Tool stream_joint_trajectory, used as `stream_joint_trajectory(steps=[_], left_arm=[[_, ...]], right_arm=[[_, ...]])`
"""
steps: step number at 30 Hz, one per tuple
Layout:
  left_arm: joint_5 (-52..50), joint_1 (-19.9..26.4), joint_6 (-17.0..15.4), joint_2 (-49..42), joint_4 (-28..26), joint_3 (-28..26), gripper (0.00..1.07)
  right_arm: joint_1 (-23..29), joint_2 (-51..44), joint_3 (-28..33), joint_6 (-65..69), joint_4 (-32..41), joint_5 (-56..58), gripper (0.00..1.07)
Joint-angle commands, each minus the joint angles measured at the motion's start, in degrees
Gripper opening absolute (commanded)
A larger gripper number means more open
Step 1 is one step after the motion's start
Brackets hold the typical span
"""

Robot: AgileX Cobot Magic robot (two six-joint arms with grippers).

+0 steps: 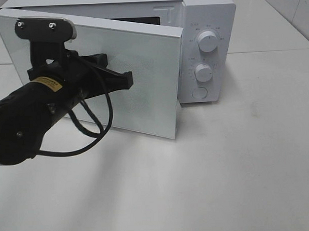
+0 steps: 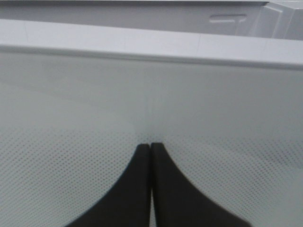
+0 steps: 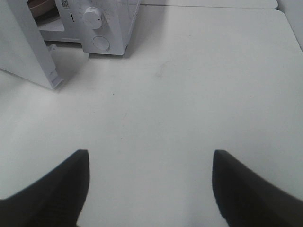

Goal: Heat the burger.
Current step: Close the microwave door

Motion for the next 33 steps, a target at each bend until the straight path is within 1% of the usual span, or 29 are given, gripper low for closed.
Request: stream_joint_trajectory(steps=[1,2,4,5,6,7,9,10,11,12,13,14,18,19,20,22,23,24,26,27,33], left_arm=[[2.2,-0.9,4.4,2.4,-4.6,-4.7,0.00],[2.2,-0.9,4.4,2.4,-4.6,-4.7,0.00],[3.0,-0.9,5.5,3.9,-6.5,-7.5,0.00],[3.0,-0.9,5.5,3.9,-6.5,-7.5,0.00],[3.2,-0.9,6.0,4.8,-7.6,-9.2,0.00],[3.2,-0.9,6.0,4.8,-7.6,-9.2,0.00],[3.8,-0.9,6.8,6.4,-8.7,-12.2,0.00],[3.8,-0.9,6.8,6.4,-8.7,-12.2,0.00],[4.0,-0.9,7.2,6.9,-8.7,-13.0,0.00],[5.0,-0.9,8.3,7.9,-8.8,-15.0,0.00],[5.0,-0.9,8.3,7.9,-8.8,-15.0,0.00],[5.6,-0.9,8.9,8.7,-9.3,-16.6,0.00],[5.7,-0.9,9.7,9.9,-10.4,-18.6,0.00],[5.9,-0.9,10.8,10.7,-11.4,-20.2,0.00],[5.9,-0.9,10.8,10.7,-11.4,-20.2,0.00],[6.4,-0.9,12.7,11.9,-13.0,-22.2,0.00],[6.4,-0.9,12.7,11.9,-13.0,-22.2,0.00],[6.6,-0.9,13.8,12.7,-14.2,-23.4,0.00],[6.8,-0.9,13.9,12.9,-14.6,-24.0,0.00],[6.8,-0.9,14.8,13.6,-15.2,-25.1,0.00],[7.0,-0.3,15.5,15.1,-15.4,-27.6,0.00]], right_arm=[[-0.5,-1.5,0.1,-0.3,0.1,-0.5,0.70],[-0.5,-1.5,0.1,-0.3,0.1,-0.5,0.70],[-0.5,-1.5,0.1,-0.3,0.1,-0.5,0.70],[-0.5,-1.5,0.1,-0.3,0.1,-0.5,0.70],[-0.5,-1.5,0.1,-0.3,0.1,-0.5,0.70],[-0.5,-1.5,0.1,-0.3,0.1,-0.5,0.70],[-0.5,-1.5,0.1,-0.3,0.1,-0.5,0.70],[-0.5,-1.5,0.1,-0.3,0.1,-0.5,0.70],[-0.5,-1.5,0.1,-0.4,0.1,-0.5,0.70],[-0.5,-1.5,0.1,-0.4,0.1,-0.5,0.70],[-0.5,-1.5,0.1,-0.4,0.1,-0.5,0.70],[-0.5,-1.5,0.1,-0.4,0.1,-0.5,0.70],[-0.5,-1.5,0.1,-0.4,0.1,-0.5,0.70],[-0.5,-1.5,0.1,-0.4,0.1,-0.5,0.70],[-0.5,-1.5,0.1,-0.4,0.1,-0.5,0.70],[-0.5,-1.5,0.1,-0.4,0.1,-0.5,0.70],[-0.5,-1.5,0.1,-0.4,0.1,-0.5,0.70],[-0.5,-1.5,0.1,-0.4,0.1,-0.5,0.70],[-0.5,-1.5,0.1,-0.4,0.1,-0.5,0.70],[-0.5,-1.5,0.1,-0.4,0.1,-0.5,0.70],[-0.5,-1.5,0.1,-0.4,0.1,-0.5,0.70]])
